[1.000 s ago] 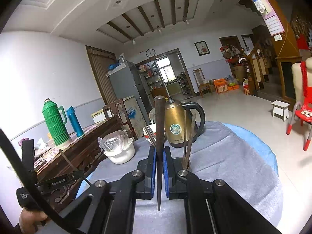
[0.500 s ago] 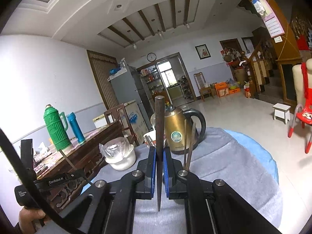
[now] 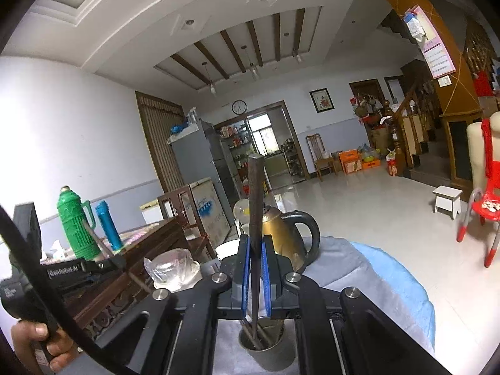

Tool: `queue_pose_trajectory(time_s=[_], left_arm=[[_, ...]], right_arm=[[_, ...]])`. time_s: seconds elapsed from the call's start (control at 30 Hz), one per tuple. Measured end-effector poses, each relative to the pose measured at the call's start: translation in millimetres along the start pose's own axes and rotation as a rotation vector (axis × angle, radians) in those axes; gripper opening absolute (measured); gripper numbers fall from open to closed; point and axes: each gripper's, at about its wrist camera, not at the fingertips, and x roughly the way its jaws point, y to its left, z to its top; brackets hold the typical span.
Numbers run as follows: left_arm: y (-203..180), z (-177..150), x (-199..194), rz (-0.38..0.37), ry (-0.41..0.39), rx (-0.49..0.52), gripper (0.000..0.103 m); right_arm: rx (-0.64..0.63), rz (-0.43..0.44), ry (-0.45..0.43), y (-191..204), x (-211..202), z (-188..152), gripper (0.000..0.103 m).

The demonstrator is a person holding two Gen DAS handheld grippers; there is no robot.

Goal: Organize utensils
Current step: 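Lower both chopsticks into the grey cup and open both tools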

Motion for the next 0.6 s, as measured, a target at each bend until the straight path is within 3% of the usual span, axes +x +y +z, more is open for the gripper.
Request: queue_pose_trajectory(time_s=[0.6], left_arm=[[-13.3,-20.6,71.9,0.034,0.1,0.07,0.007]], right_arm=[[-0.099,-0.062,0.108,-4.2,58.3,-27.9,0.008]])
